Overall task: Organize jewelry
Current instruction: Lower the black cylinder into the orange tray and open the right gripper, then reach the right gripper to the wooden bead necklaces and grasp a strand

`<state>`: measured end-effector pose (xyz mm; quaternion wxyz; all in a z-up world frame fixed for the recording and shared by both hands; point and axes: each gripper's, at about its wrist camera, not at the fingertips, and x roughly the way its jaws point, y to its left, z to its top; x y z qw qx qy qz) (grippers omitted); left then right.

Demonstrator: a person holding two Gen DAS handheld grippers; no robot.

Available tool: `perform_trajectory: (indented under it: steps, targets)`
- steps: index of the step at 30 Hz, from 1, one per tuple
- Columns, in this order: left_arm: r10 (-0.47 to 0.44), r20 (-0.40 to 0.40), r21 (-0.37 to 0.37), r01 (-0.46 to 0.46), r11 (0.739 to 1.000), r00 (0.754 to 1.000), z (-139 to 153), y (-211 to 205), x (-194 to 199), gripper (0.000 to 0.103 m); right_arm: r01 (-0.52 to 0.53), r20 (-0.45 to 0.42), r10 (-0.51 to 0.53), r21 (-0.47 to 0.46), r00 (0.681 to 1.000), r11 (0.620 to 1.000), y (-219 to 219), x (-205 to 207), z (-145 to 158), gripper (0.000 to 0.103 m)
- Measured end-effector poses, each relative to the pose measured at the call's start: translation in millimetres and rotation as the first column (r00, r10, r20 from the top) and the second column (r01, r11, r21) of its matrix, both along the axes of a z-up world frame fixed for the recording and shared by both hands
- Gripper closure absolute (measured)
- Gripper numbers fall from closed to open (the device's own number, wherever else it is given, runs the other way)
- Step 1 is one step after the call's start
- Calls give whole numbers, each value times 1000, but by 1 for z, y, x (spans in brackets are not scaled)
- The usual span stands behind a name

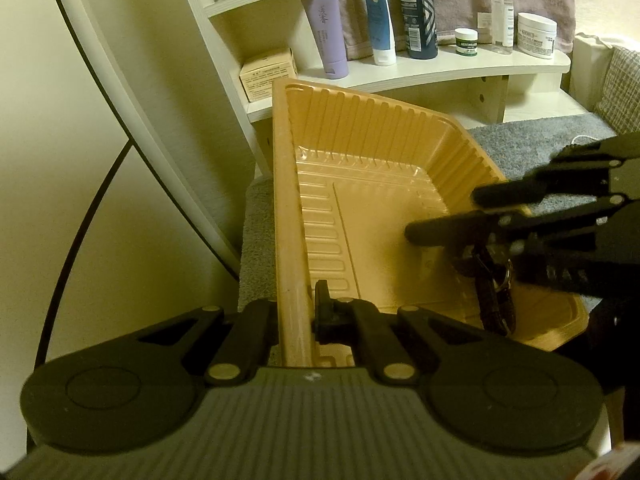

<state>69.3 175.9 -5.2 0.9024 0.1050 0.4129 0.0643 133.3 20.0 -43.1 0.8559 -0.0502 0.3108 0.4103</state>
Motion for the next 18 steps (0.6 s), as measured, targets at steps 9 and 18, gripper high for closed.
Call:
perform_trajectory:
  steps: [9,18]
  targets:
    - [-1,1,1,1,1000,1000,0,0,-1,100,193,8,-195,75,981,978,-50,6,10,40]
    - [-2,2,5,2,1000,1000,0,1,0,100,468,47,-467,-5,883,884,-150,8,-10,40]
